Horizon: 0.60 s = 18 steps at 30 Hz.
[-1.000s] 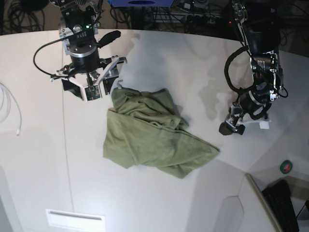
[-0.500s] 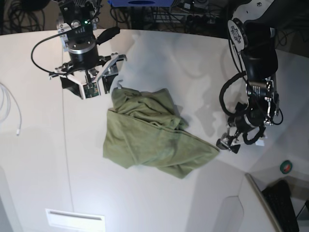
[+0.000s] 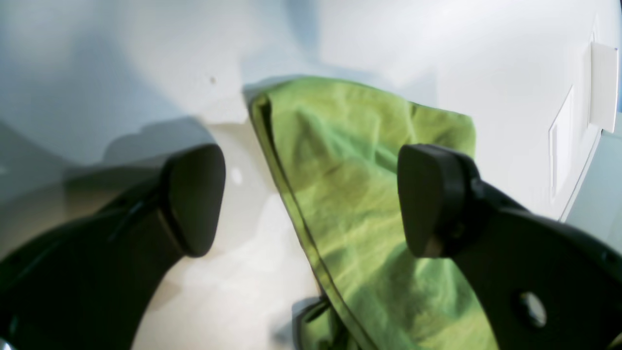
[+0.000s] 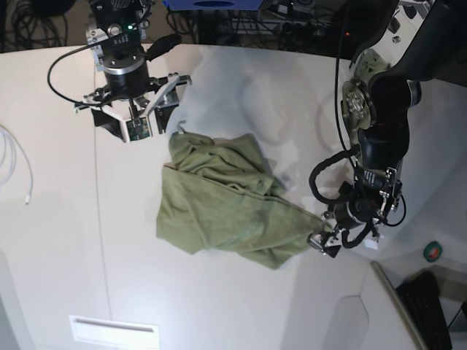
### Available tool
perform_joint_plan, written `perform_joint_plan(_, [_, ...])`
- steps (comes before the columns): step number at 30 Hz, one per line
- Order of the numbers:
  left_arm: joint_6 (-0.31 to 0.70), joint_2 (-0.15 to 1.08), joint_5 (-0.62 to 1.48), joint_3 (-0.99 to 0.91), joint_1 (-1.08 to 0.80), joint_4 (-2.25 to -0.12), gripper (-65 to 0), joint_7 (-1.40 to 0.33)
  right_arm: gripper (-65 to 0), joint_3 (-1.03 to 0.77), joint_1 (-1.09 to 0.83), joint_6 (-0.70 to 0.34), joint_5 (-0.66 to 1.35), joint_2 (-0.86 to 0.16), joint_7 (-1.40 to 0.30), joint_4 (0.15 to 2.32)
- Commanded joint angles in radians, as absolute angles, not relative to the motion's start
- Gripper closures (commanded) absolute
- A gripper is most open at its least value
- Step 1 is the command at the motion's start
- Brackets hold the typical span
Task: Layout the t-shirt on the table in an organized manner, then fold the t-shirt properly
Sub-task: 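Reach the left gripper to the shirt's edge and grasp it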
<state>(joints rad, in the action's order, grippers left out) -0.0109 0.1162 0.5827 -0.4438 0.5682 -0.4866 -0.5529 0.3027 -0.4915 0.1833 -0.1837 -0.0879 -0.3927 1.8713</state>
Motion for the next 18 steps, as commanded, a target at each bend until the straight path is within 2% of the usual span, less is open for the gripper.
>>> perform_joint_plan(1, [-0.021, 0.108, 0.568, -0.443, 0.587, -0.489, -53.0, -0.565, -38.1, 0.302, -0.49, 0.188, -0.188, -0.09, -0.369, 1.894])
perform_joint_plan(4, [-0.021, 0.101, 0.568, -0.443, 0.587, -0.49, -50.7, -0.565, -38.1, 0.302, -0.49, 0.188, -0.188, -0.09, -0.369, 1.896])
perform_joint_plan(5, [-0.021, 0.101, 0.568, -0.443, 0.585, -0.489, -46.9, -0.565, -38.1, 0.303, -0.49, 0.188, -0.188, -0.09, -0.369, 1.896])
perform_joint_plan(8, [-0.021, 0.077, 0.568, -0.443, 0.584, -0.489, -28.8, -0.564, -38.1, 0.303, -0.49, 0.188, -0.188, -0.09, -0.369, 1.896])
perform_joint_plan(10, [-0.021, 0.073, 0.568, -0.443, 0.582, -0.489, -21.2, -0.564, -38.1, 0.302, -0.49, 0.188, -0.188, -0.09, -0.369, 1.896])
perform_joint_plan(14, [-0.019, 0.062, 0.568, -0.412, 0.582, -0.489, -23.0, -0.562, -38.1, 0.3, -0.489, 0.188, -0.188, -0.09, -0.369, 1.896])
perform_joint_plan(18, [-0.019, 0.061, 0.573, -0.271, 0.578, -0.487, -22.7, -0.496, -38.1, 0.3, -0.487, 0.188, -0.188, -0.096, -0.369, 1.896])
